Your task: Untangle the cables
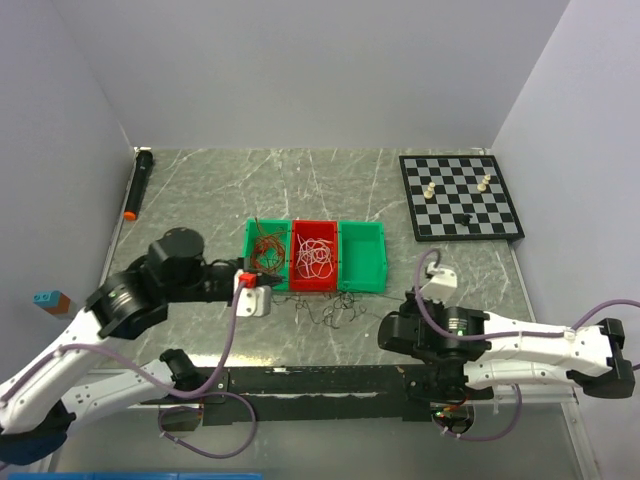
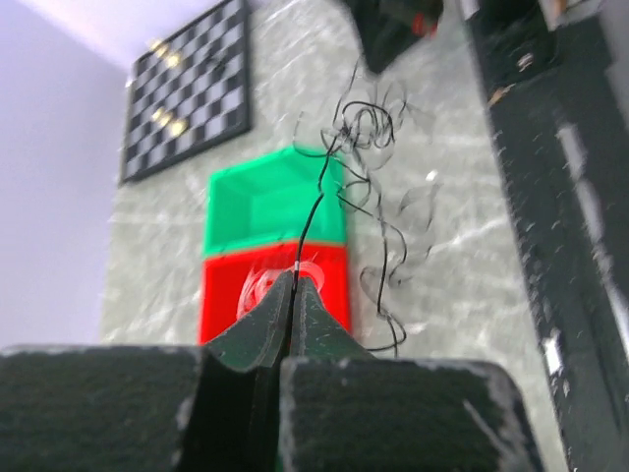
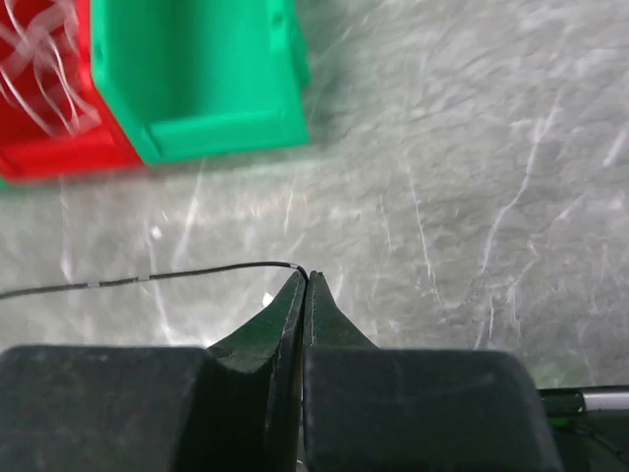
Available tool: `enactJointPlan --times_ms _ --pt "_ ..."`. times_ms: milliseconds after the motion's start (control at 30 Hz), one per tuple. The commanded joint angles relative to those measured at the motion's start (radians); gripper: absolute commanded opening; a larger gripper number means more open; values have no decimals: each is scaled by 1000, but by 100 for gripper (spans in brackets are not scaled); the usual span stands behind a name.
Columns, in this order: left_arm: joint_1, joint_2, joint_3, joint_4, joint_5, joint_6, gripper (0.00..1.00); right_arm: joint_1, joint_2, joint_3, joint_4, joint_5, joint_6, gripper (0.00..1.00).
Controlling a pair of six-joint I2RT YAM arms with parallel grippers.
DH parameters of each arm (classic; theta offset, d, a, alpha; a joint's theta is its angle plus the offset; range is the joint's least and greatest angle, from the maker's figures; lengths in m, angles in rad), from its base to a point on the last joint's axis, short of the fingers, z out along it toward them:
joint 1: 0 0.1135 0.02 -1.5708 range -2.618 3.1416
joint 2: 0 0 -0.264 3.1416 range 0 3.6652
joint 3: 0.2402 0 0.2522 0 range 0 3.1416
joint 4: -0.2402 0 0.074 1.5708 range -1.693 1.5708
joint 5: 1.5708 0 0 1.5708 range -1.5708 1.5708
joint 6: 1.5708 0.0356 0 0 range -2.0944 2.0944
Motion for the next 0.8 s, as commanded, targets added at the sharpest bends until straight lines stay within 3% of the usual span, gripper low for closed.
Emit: enactJointPlan --times_ms 0,33,167,267,600,767 --pt "5 -106 15 0 -270 47 1 -4 -4 113 -328 145 276 0" --pt "5 -141 -2 72 -351 52 1 -6 -1 130 -382 159 333 0" --pt "4 -237 -60 458 -727 159 1 -44 -36 167 -392 196 292 0" --pt "5 -237 5 660 -904 205 1 -50 -59 186 -385 224 257 0" --pt "31 -182 252 1031 -1067 381 1 -78 -110 184 -395 236 215 0" --pt "40 -129 412 1111 -1064 432 1 -79 -122 163 -395 216 209 0"
